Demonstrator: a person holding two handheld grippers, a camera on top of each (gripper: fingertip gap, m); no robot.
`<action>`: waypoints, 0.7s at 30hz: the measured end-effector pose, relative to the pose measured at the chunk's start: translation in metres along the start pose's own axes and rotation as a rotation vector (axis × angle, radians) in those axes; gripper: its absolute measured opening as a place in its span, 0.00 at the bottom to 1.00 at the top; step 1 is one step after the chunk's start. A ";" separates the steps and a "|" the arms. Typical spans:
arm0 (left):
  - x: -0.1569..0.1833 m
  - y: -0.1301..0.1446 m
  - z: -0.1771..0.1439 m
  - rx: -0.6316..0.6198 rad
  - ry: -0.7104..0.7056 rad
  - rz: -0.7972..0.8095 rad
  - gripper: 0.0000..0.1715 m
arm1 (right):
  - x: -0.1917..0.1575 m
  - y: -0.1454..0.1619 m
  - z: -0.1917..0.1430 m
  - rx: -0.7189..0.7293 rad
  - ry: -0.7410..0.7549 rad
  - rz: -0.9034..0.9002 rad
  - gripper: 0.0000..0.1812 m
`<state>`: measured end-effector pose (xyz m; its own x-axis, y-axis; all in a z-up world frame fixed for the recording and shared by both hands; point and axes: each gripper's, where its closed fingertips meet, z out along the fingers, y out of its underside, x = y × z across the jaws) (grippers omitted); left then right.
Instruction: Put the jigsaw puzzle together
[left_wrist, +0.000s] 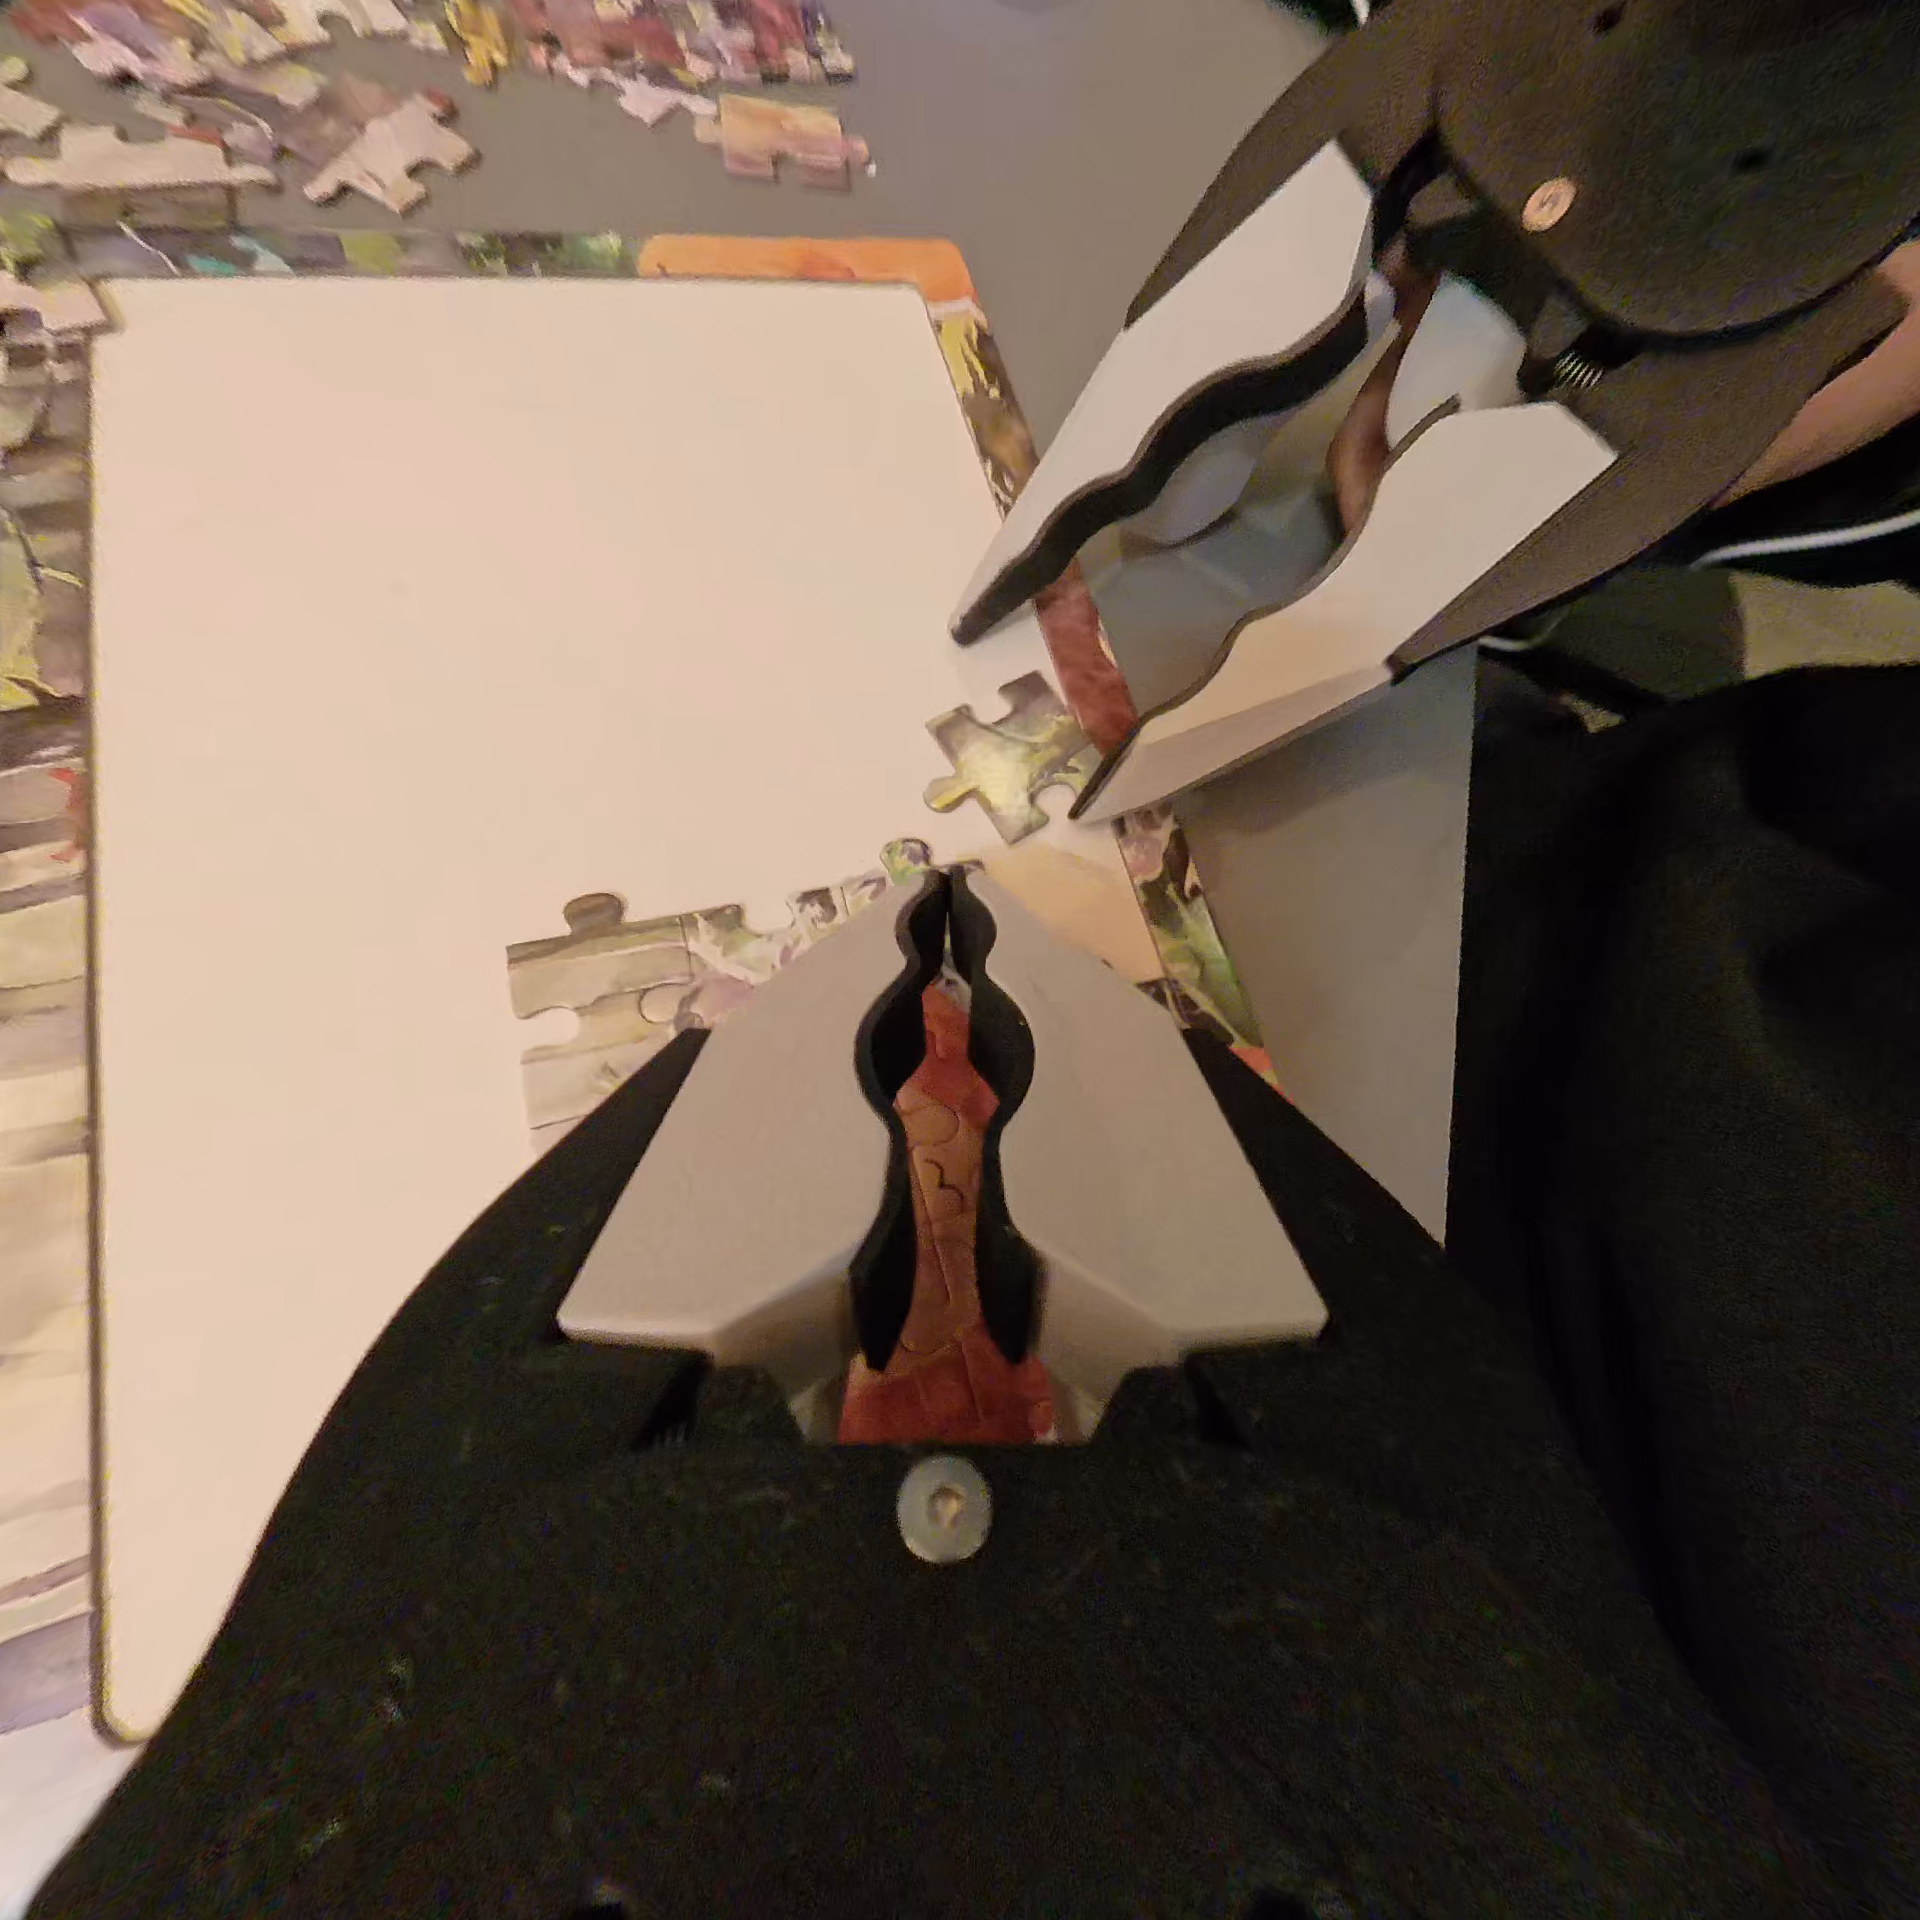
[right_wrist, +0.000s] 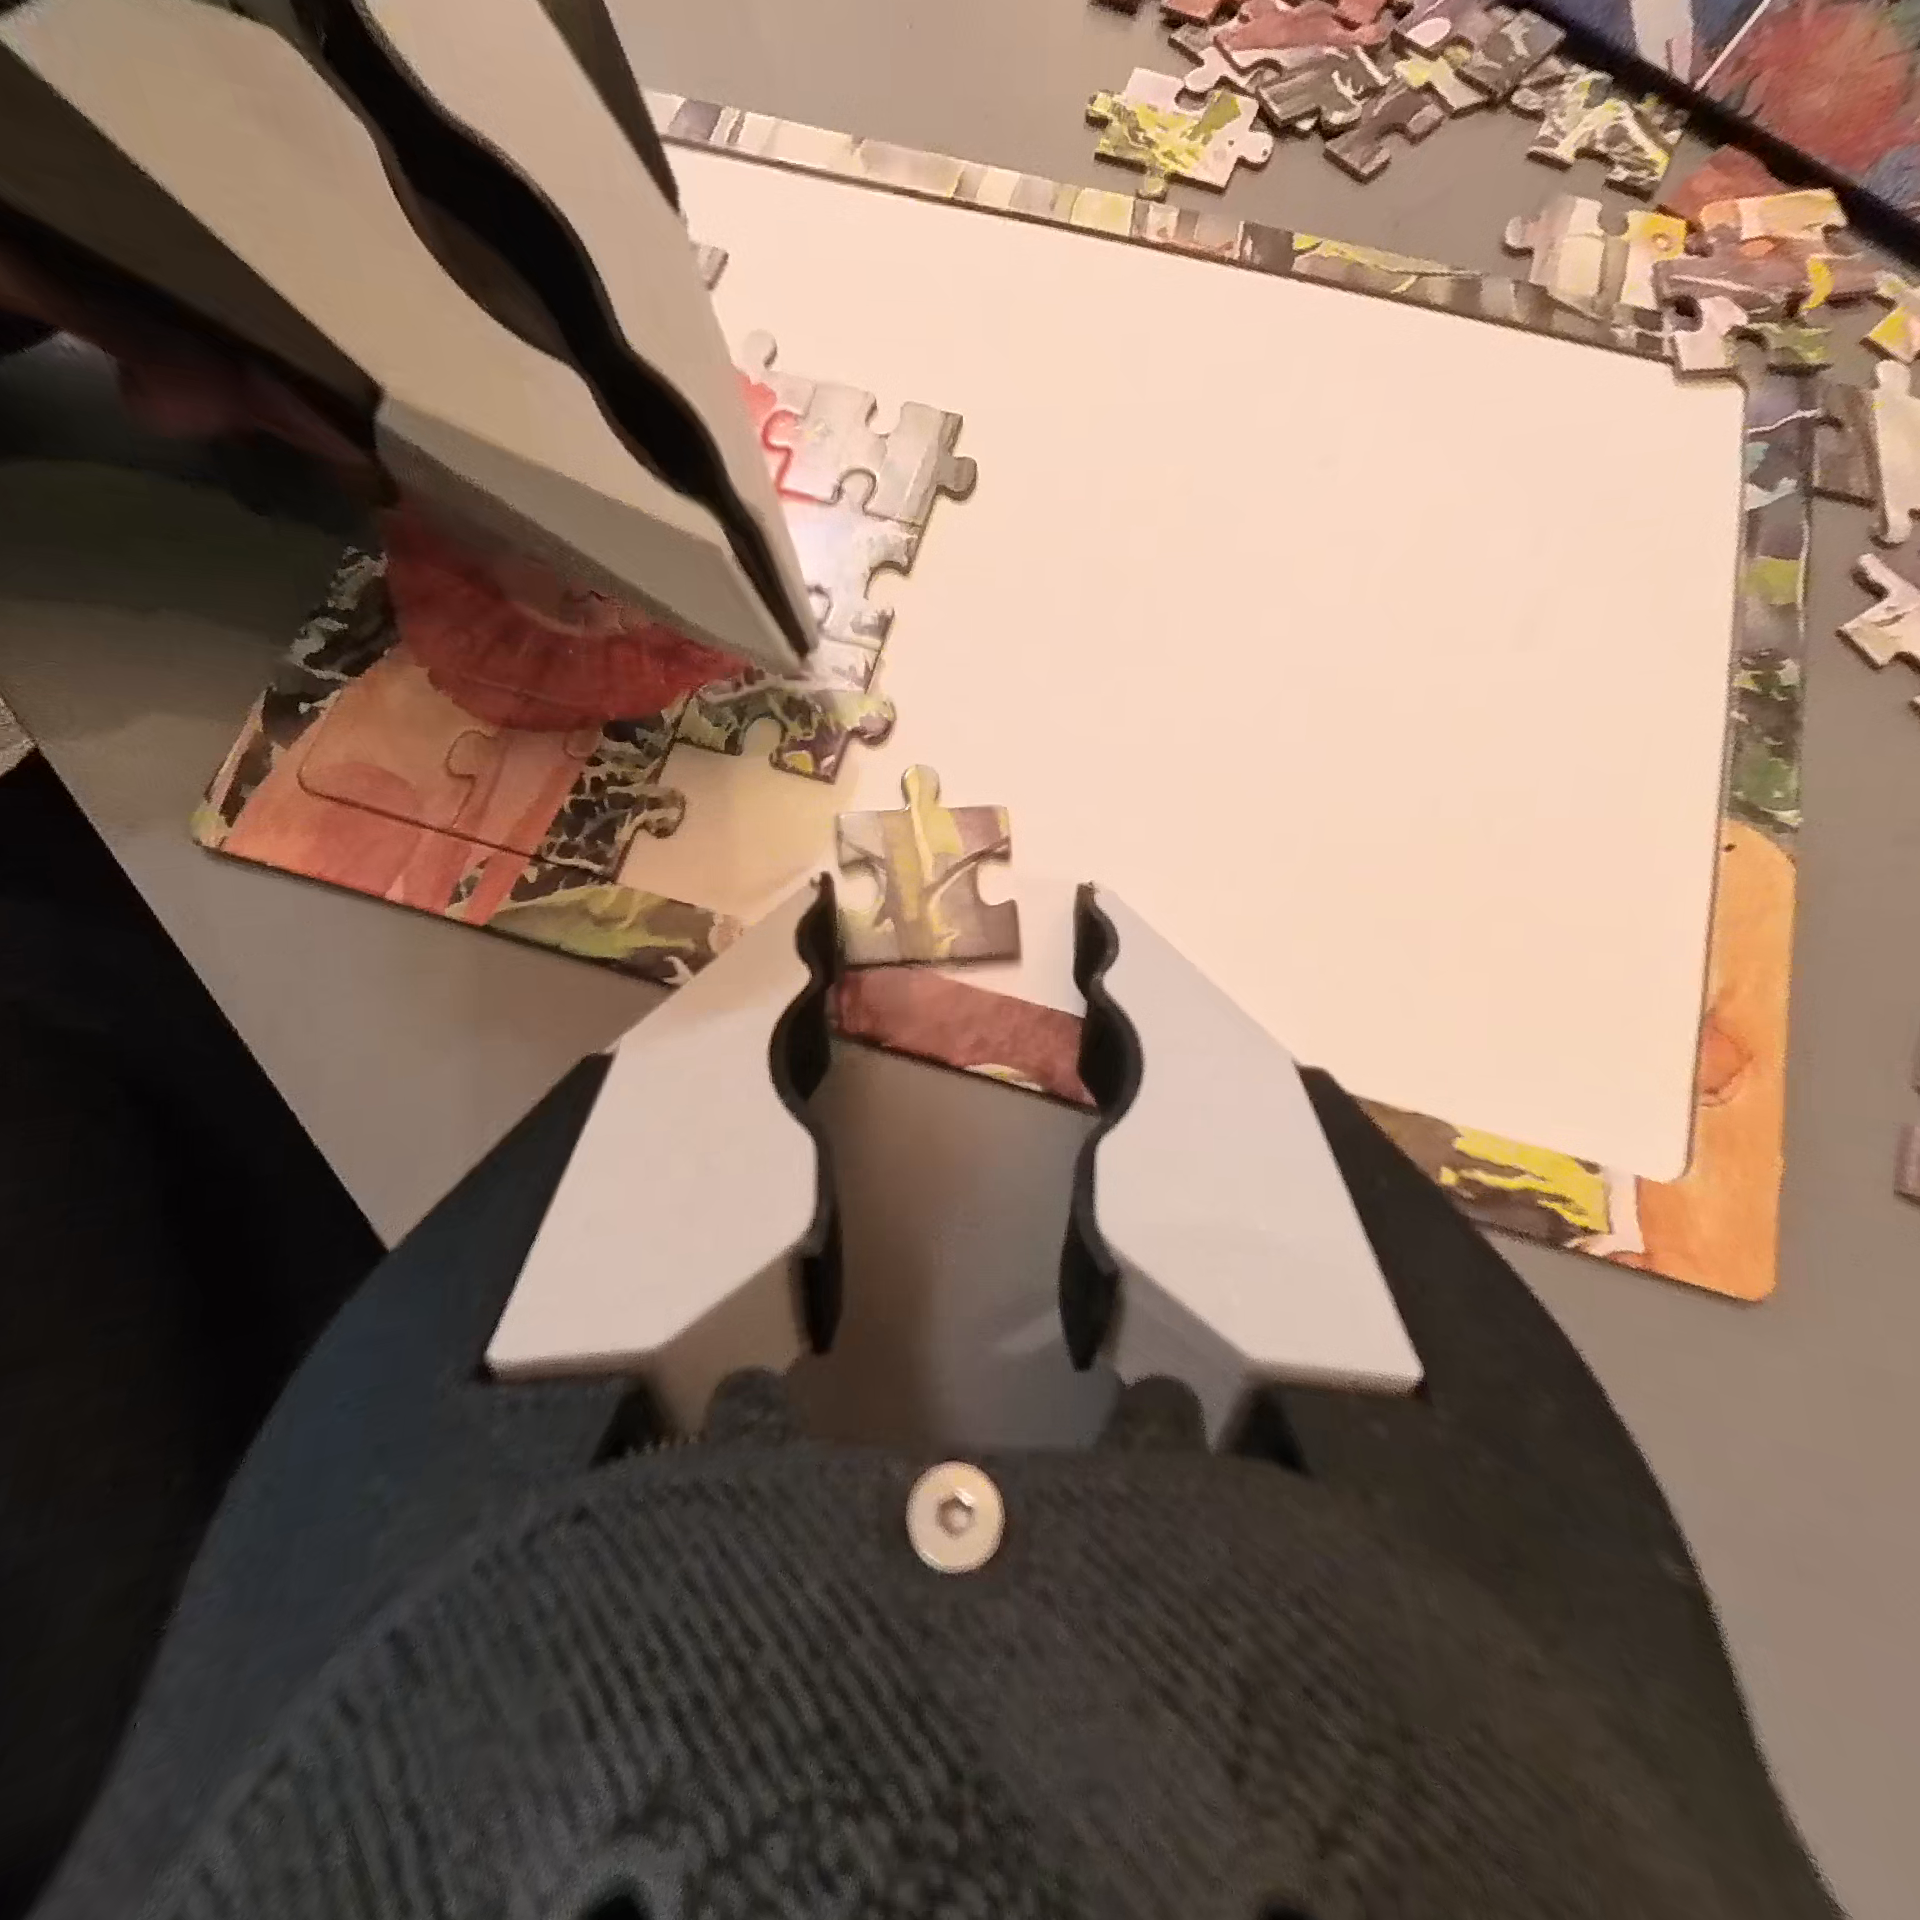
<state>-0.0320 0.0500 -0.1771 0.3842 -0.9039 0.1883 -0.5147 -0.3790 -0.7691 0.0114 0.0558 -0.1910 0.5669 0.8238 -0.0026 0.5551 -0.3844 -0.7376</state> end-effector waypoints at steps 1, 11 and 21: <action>-0.002 -0.003 -0.002 0.024 0.000 -0.010 0.00 | 0.001 0.000 0.000 -0.004 0.000 0.000 0.23; -0.035 -0.026 -0.031 0.213 -0.127 -0.028 0.00 | 0.004 -0.001 0.001 -0.020 -0.018 -0.017 0.17; -0.046 -0.031 -0.043 0.305 -0.115 -0.083 0.00 | 0.013 -0.011 -0.006 0.040 -0.006 -0.026 0.04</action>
<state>-0.0669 0.0946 -0.1355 0.5081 -0.8375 0.2013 -0.2317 -0.3580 -0.9045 0.0161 0.0679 -0.1786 0.5486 0.8360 0.0128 0.5447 -0.3457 -0.7641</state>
